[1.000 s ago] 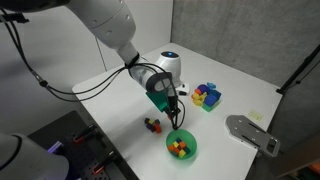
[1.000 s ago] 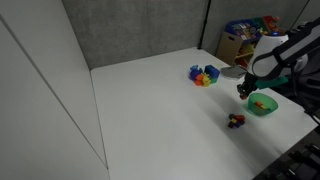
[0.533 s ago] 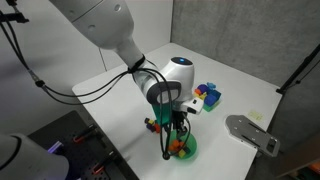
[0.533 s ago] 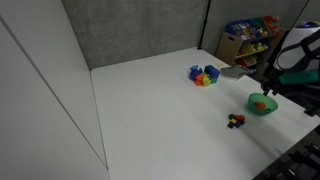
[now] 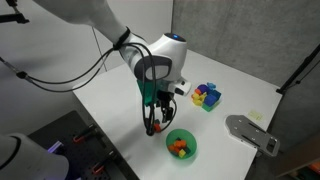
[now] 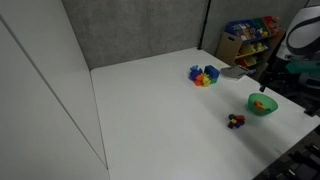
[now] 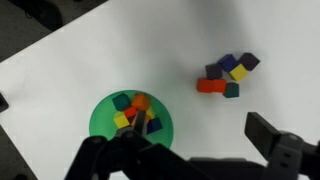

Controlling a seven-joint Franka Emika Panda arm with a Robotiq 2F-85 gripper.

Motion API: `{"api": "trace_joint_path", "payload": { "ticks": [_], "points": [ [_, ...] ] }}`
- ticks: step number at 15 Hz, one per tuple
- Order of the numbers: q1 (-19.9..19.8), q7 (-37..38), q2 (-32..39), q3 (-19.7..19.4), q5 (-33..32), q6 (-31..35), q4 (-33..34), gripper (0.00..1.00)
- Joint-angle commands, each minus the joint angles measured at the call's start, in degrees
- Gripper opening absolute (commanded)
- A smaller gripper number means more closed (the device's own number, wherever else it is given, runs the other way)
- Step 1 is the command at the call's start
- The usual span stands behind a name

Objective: Place one small orange block in the green bowl.

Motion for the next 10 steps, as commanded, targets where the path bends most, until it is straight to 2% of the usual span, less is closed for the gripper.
{"api": "trace_joint_path", "payload": {
  "ticks": [1, 10],
  "points": [
    [0.4, -2.1, -7.5, 3.9, 2.4, -5.8, -1.6, 1.00],
    [3.1, 2.1, -22.9, 10.8, -1.1, -15.0, -1.1, 1.00]
  ]
}}
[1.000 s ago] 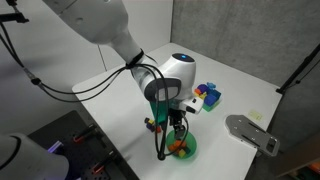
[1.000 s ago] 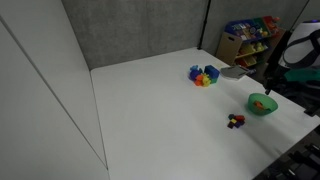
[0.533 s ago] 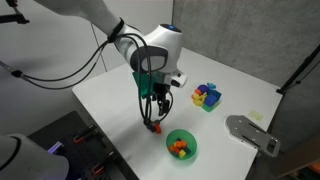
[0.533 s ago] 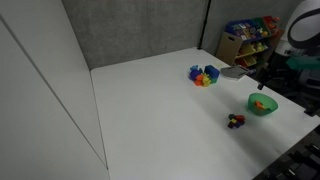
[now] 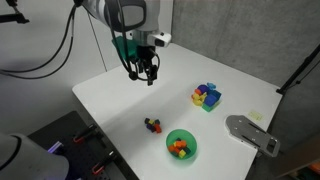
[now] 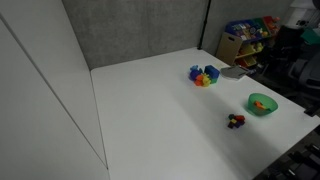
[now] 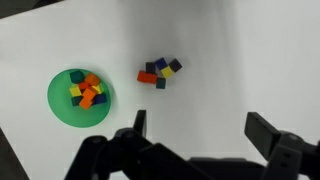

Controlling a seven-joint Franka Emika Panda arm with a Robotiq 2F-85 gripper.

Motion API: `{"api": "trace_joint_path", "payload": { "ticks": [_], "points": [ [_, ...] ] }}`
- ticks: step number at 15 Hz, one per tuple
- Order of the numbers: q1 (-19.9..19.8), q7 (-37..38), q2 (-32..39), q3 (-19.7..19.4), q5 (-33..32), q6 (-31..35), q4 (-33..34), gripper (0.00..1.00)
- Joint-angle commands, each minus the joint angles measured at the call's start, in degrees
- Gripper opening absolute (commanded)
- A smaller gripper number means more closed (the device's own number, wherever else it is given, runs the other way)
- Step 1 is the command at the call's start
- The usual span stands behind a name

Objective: Place one small orange block in the green bowl.

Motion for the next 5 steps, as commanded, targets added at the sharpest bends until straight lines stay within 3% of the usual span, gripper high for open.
{"api": "trace_joint_path", "payload": {
  "ticks": [1, 5],
  "points": [
    [0.0, 2.0, -5.7, 2.1, -2.0, -3.2, -0.8, 1.00],
    [-0.1, 0.4, -5.2, 2.7, -1.8, -4.1, 0.1, 1.00]
  ]
}}
